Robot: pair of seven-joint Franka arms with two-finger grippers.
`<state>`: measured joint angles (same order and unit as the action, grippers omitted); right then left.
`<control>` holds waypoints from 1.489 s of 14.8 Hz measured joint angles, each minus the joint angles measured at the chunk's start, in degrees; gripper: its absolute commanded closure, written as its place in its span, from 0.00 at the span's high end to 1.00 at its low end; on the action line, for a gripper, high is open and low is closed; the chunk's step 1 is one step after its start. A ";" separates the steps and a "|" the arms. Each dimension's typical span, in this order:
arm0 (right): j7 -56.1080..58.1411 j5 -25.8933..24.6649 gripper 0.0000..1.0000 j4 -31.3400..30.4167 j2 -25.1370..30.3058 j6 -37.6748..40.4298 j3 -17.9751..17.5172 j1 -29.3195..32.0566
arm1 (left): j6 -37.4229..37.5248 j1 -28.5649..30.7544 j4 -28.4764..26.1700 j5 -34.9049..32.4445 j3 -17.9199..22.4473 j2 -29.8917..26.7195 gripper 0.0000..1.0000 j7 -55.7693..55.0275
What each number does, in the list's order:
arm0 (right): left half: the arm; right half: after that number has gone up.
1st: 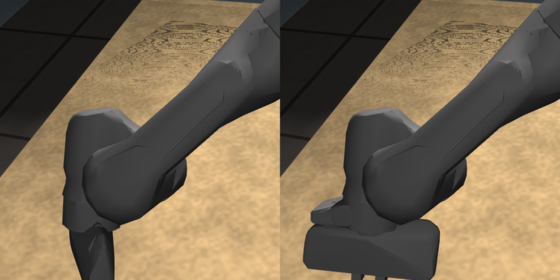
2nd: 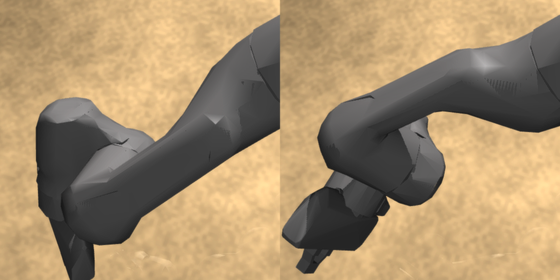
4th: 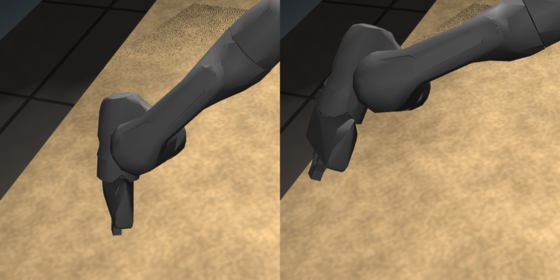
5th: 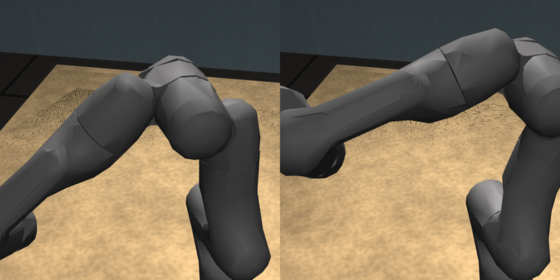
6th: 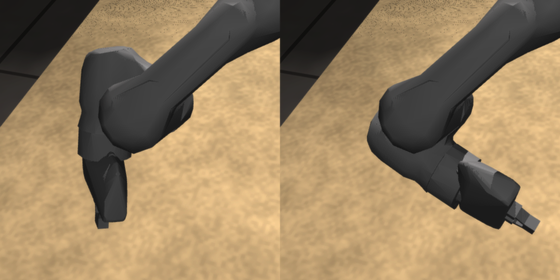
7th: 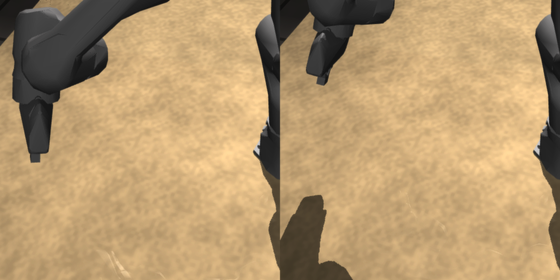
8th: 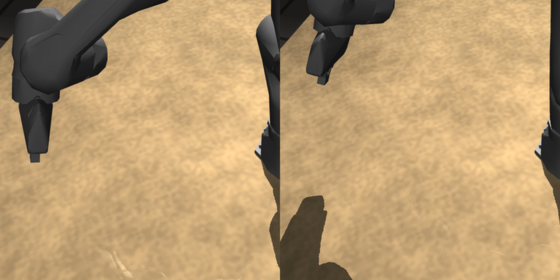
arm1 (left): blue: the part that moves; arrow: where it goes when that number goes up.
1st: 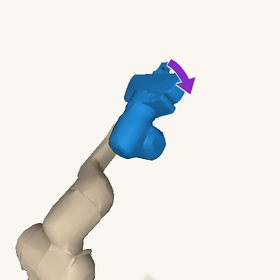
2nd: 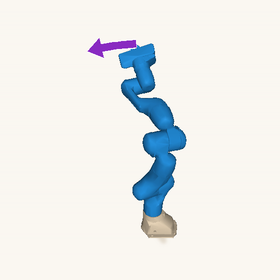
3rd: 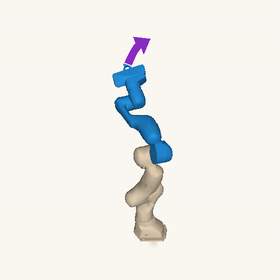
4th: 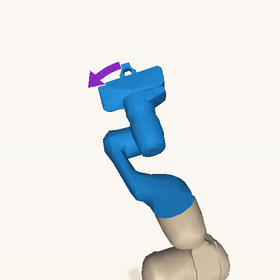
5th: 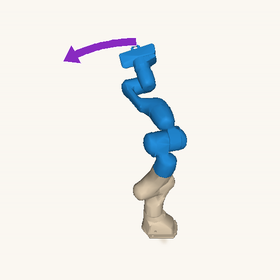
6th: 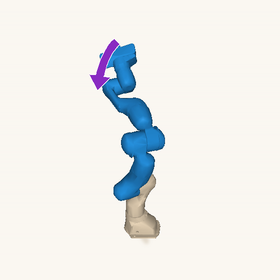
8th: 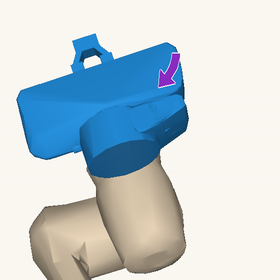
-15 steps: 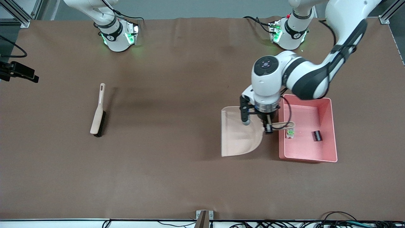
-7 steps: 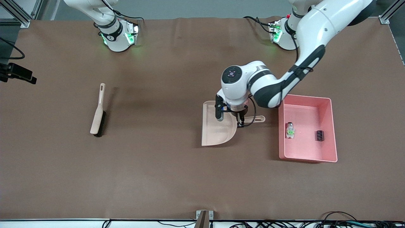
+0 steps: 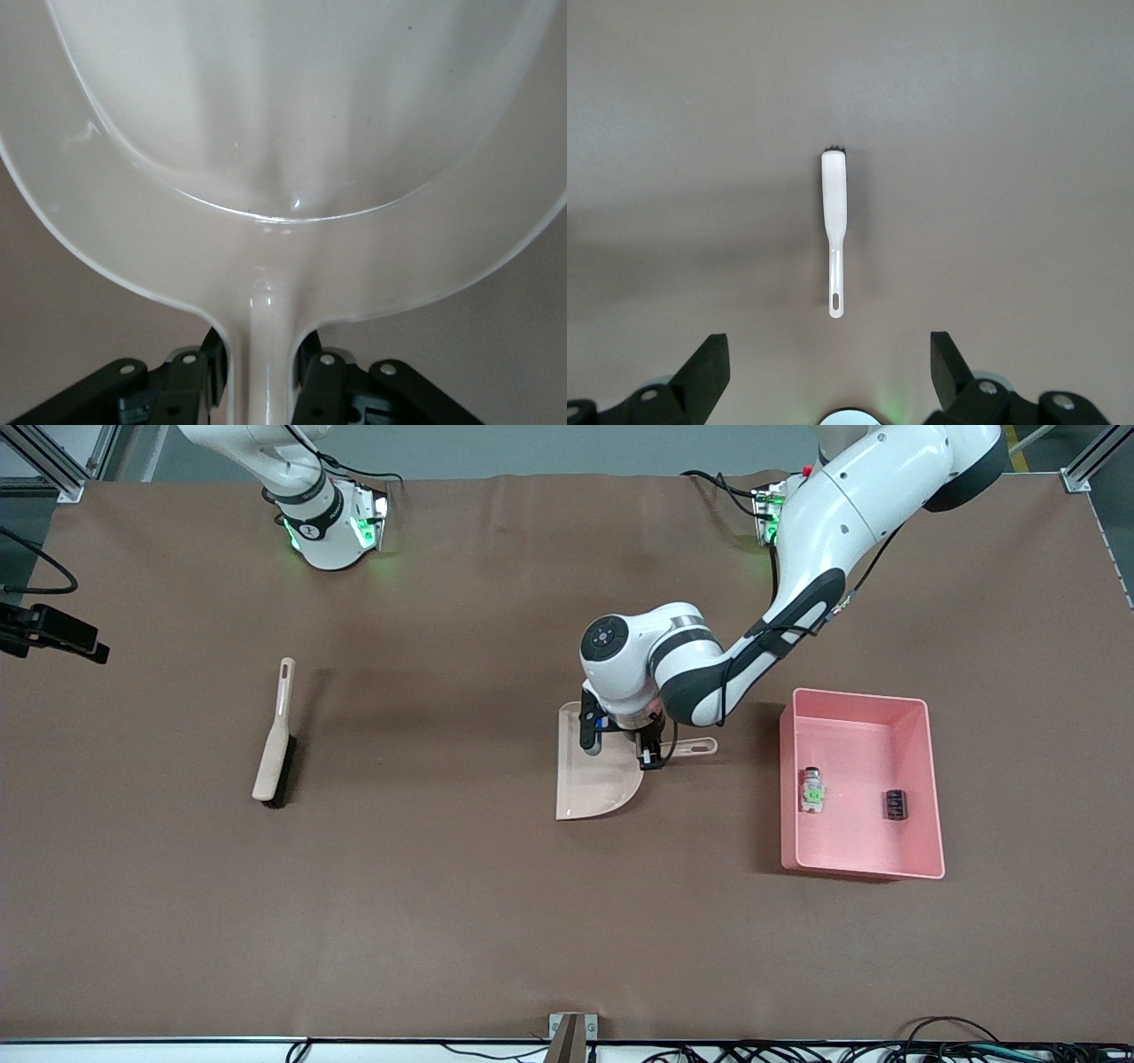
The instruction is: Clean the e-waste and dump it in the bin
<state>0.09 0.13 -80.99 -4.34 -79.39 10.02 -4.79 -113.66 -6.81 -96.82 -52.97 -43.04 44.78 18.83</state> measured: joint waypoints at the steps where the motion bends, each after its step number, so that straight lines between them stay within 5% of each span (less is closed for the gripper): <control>1: -0.02 0.00 1.00 0.00 0.00 -0.65 0.00 0.00 | 0.00 0.00 0.16 0.00 0.00 0.02 0.04 0.04; 4: -0.06 0.02 1.00 0.00 -0.01 -1.47 0.00 0.00 | 0.00 -0.01 0.20 0.00 0.00 0.09 0.11 0.03; 5: -0.07 0.03 1.00 0.00 -0.01 -1.61 -0.01 -0.01 | 0.00 -0.01 0.20 0.00 0.00 0.11 0.24 -0.04; 6: -0.07 0.03 1.00 0.00 -0.01 -1.64 -0.02 -0.01 | 0.01 -0.01 0.20 0.00 0.00 0.17 0.67 -0.24; 7: -0.07 0.07 1.00 0.00 -0.01 -1.65 -0.02 -0.01 | 0.01 -0.01 0.20 0.00 0.00 0.25 0.98 -0.73; 11: -0.18 0.09 1.00 0.00 -0.02 -1.65 -0.03 -0.04 | 0.03 0.00 1.10 0.00 0.06 0.36 1.00 -2.73; 15: -0.82 0.12 1.00 0.00 -0.04 -1.68 -0.12 -0.64 | 4.87 0.49 8.24 2.66 -0.37 -0.62 1.00 -3.56; 19: -1.06 0.12 1.00 0.01 -0.05 -2.18 -0.13 -1.08 | 14.65 1.41 19.38 8.60 -0.78 -6.09 1.00 -3.86; 22: -1.10 0.12 1.00 0.02 -0.07 -2.24 -0.13 -1.08 | 17.12 3.99 21.61 11.94 -0.84 -12.18 1.00 -8.43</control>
<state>-1.02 0.24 -80.96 -4.41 -81.62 9.89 -5.87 -96.54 -2.83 -75.21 -41.03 -43.87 32.60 10.40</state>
